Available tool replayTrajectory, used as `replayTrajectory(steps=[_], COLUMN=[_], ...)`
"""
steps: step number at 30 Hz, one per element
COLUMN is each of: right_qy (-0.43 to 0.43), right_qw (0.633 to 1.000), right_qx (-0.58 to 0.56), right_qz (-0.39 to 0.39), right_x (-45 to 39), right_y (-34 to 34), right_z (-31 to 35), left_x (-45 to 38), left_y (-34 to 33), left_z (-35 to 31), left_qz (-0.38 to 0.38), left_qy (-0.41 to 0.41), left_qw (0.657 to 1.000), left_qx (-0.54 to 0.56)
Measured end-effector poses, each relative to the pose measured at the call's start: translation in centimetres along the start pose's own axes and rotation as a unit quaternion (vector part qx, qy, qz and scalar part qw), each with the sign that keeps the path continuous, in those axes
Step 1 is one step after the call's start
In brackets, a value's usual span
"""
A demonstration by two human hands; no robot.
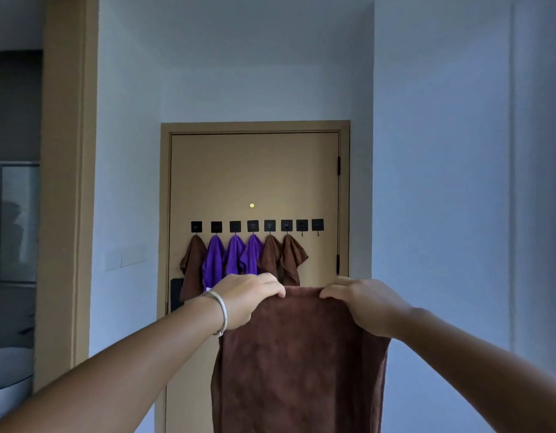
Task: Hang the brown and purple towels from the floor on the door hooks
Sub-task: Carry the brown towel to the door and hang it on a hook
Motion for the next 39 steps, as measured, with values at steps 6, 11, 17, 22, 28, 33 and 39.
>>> replayTrajectory(steps=[6, 11, 17, 22, 28, 33, 39], right_qy=[0.005, 0.007, -0.007, -0.030, -0.072, -0.122, -0.153], right_qw=[1.000, 0.999, 0.998, 0.997, 0.995, 0.990, 0.985], right_qx=[-0.008, -0.009, 0.005, 0.034, 0.059, 0.061, 0.067], right_qz=[-0.016, -0.050, -0.061, -0.062, -0.035, -0.028, -0.028], right_x=[-8.0, -14.0, -20.7, -26.7, -34.5, -40.2, -46.4], right_y=[-5.1, -8.1, -13.7, -18.5, -22.6, -25.7, -28.3], right_z=[-8.7, -14.6, -21.3, -26.5, -32.8, -37.9, -43.5], left_x=[-10.2, -17.1, -25.3, -33.0, -42.1, -49.0, -56.9], left_y=[-4.4, -7.0, -11.4, -15.9, -20.4, -23.5, -26.0], left_z=[5.8, 10.5, 16.7, 22.2, 28.9, 32.5, 36.0], left_qz=[0.013, -0.013, -0.028, -0.027, -0.014, -0.004, -0.015], left_qy=[0.007, 0.023, 0.020, 0.000, -0.017, -0.029, -0.028], left_qw=[1.000, 1.000, 0.999, 0.999, 0.996, 0.993, 0.993], left_qx=[-0.009, 0.001, 0.015, 0.029, 0.088, 0.110, 0.110])
Point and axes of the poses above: each hand's wrist, its own x-axis away from the middle knuckle, its own y-axis out of the back of the hand, z = x × y, the point moved 8 cm from there along -x, towards the middle knuckle, and after that the axes turned 6 degrees about z, right-handed, at the moved point
